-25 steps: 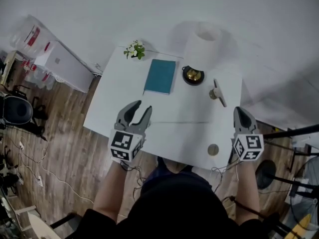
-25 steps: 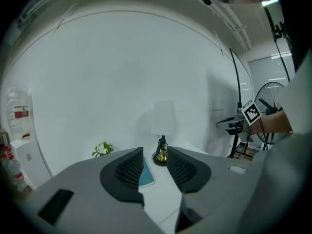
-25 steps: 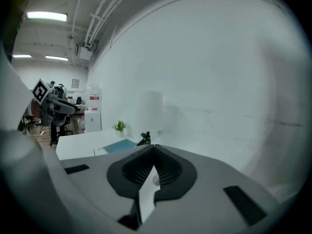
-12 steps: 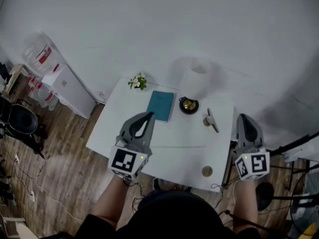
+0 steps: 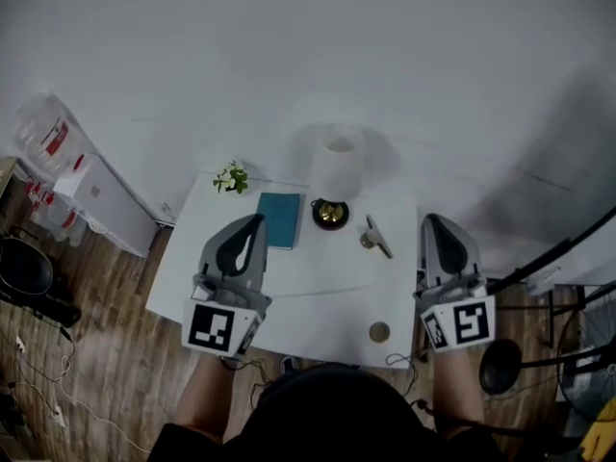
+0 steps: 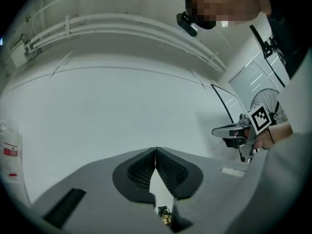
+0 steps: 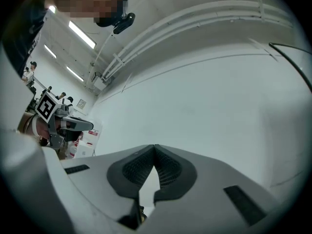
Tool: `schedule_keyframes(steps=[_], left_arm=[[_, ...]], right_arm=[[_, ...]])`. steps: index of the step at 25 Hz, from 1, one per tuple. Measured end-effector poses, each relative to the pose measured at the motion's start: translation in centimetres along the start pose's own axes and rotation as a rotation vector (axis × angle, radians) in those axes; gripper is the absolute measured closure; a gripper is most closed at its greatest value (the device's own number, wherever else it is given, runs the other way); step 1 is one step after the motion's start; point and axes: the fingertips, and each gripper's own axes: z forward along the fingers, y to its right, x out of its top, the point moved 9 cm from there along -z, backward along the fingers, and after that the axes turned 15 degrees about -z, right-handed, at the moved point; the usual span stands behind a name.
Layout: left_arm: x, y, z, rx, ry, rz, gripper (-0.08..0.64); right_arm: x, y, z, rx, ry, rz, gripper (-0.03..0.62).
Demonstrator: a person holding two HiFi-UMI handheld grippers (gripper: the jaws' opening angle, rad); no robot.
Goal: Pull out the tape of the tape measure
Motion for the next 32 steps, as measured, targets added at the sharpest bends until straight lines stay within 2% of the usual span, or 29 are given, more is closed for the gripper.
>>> schedule_keyframes(steps=[8,32], left_arm=[[-0.9,0.0,1.2,-0.024,-0.030,-0.010,0.554],[-1.3,-0.3,1.5,-0.007,-0.049,-0.017,0.554]], right_arm=[[-0.7,0.1,0.4,0.011,-0.020,0.022,0.588],[-1.7,0.1,1.0,0.012,-0.022,0.039,0.588]])
